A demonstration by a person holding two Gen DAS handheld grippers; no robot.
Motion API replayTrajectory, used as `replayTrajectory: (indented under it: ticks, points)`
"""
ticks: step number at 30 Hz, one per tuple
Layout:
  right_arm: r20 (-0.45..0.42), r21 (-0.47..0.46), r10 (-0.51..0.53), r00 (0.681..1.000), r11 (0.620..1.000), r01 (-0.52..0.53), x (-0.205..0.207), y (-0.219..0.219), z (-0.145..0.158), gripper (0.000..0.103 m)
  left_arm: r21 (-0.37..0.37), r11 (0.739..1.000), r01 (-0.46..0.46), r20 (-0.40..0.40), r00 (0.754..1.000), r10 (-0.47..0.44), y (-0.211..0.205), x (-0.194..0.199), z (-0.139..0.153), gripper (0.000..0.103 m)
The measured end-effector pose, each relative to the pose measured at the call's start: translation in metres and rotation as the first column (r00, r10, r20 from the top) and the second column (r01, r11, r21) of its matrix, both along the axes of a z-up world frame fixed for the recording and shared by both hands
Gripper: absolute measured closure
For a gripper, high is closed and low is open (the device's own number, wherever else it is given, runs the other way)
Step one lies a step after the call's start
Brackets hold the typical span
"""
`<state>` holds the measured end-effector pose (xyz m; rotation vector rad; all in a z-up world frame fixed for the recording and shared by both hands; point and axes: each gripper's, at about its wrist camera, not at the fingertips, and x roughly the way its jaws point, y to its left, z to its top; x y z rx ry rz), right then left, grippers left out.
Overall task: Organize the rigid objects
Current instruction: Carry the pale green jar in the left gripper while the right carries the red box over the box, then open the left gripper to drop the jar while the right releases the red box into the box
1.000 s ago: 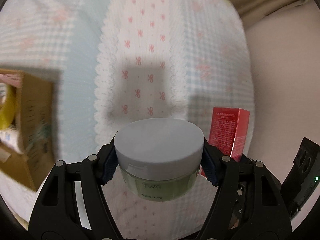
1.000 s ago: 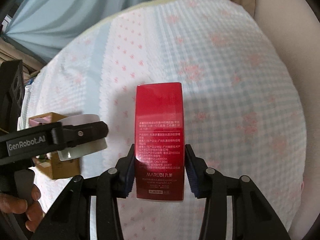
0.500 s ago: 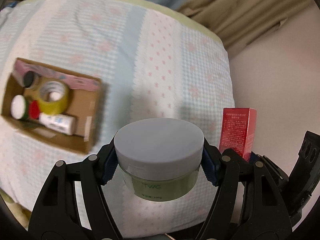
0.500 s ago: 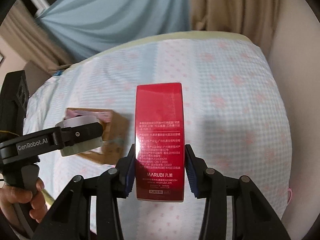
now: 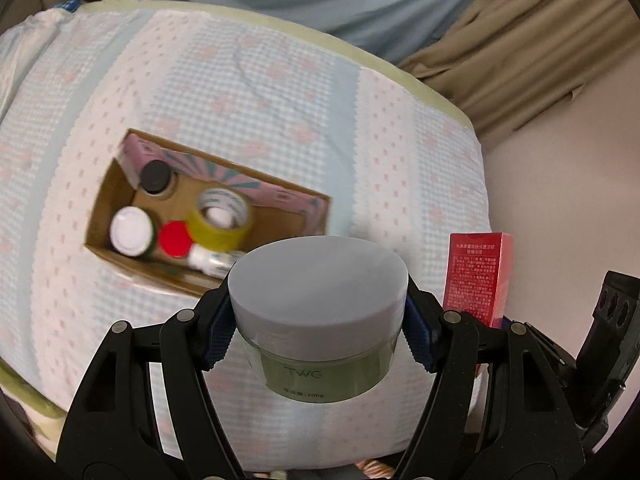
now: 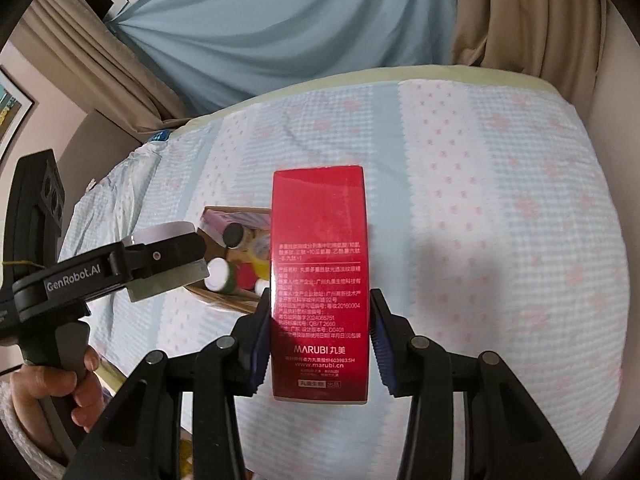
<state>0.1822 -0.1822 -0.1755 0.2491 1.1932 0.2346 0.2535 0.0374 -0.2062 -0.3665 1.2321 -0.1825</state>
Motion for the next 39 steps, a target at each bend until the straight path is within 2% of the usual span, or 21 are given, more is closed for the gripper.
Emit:
replayTrajectory:
  ticks: [6, 11, 21, 29, 33, 39]
  points:
    - [-0.076, 0.037, -0.122, 0.99, 0.991, 0.125, 0.009, 0.047, -0.033, 0.062, -0.02, 0.999, 0.046, -0.028, 0.999, -0.047, 0.055, 0.011, -0.03, 0.035]
    - [-0.121, 0.044, -0.204, 0.972, 0.977, 0.21, 0.016, 0.082, -0.058, 0.062, -0.003, 0.996, 0.086, -0.071, 0.994, -0.086, 0.095, 0.023, -0.058, 0.035]
    - [-0.191, -0.011, -0.204, 0.96, 0.979, 0.206, 0.036, 0.132, -0.109, 0.062, -0.009, 0.999, 0.042, -0.141, 0.989, -0.043, 0.155, 0.049, -0.117, 0.035]
    - [-0.2, -0.061, -0.198, 0.96, 0.98, 0.189, 0.065, 0.136, -0.144, 0.063, 0.028, 0.998, 0.061, -0.194, 0.979, -0.055, 0.164, 0.078, -0.164, 0.035]
    - [-0.201, -0.102, -0.193, 0.96, 0.979, 0.176, 0.074, 0.133, -0.158, 0.063, 0.026, 0.996, 0.083, -0.208, 0.975, -0.075, 0.154, 0.091, -0.177, 0.035]
    - [-0.22, -0.1, -0.233, 0.947, 0.971, 0.216, 0.077, 0.116, -0.172, 0.063, 0.022, 0.996, 0.09, -0.227, 0.97, -0.083, 0.139, 0.106, -0.192, 0.035]
